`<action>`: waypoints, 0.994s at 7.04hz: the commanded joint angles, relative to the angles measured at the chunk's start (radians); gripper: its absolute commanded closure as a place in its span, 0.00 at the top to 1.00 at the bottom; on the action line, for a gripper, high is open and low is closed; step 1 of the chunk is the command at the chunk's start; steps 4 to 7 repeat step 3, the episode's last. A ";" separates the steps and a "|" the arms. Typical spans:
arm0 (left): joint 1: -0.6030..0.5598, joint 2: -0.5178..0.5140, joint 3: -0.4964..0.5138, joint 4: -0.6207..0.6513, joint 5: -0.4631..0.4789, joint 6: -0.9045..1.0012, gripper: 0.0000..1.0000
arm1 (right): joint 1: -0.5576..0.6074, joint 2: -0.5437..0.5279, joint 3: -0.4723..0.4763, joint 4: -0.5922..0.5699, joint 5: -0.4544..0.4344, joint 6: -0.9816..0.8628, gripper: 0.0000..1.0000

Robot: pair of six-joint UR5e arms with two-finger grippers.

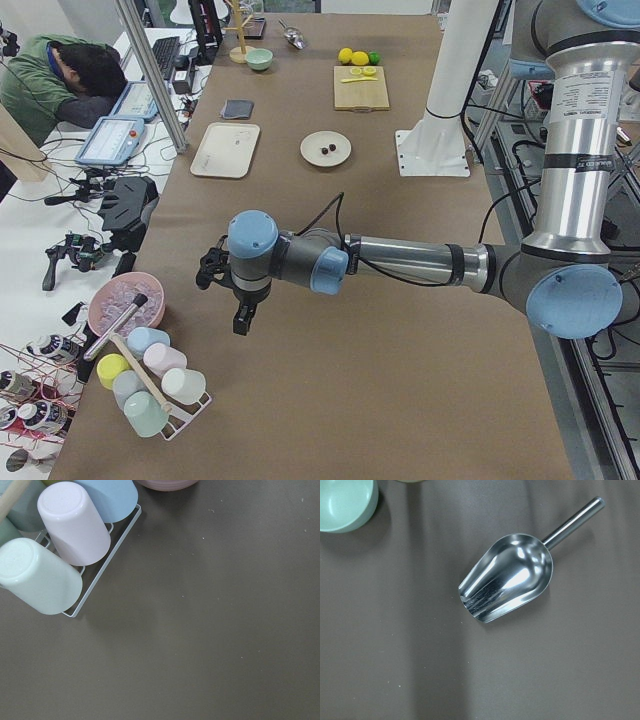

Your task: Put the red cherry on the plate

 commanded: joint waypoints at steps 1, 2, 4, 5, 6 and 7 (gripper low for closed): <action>0.000 0.002 -0.001 -0.002 0.000 -0.001 0.98 | 0.000 -0.001 0.001 0.000 0.003 -0.002 1.00; -0.002 0.005 -0.003 -0.003 -0.002 0.001 0.98 | 0.000 -0.001 0.001 0.000 0.003 -0.001 1.00; 0.000 0.007 -0.003 -0.006 -0.002 0.001 0.98 | 0.000 -0.001 0.001 0.000 0.004 -0.001 1.00; 0.000 0.007 -0.003 -0.006 -0.002 0.001 0.98 | 0.000 -0.001 0.001 0.000 0.004 -0.001 1.00; 0.000 0.007 -0.003 -0.006 -0.002 0.001 0.98 | 0.000 -0.001 0.001 0.000 0.004 -0.001 1.00; 0.000 0.007 -0.003 -0.006 -0.002 0.001 0.98 | 0.000 -0.001 0.001 0.000 0.004 -0.001 1.00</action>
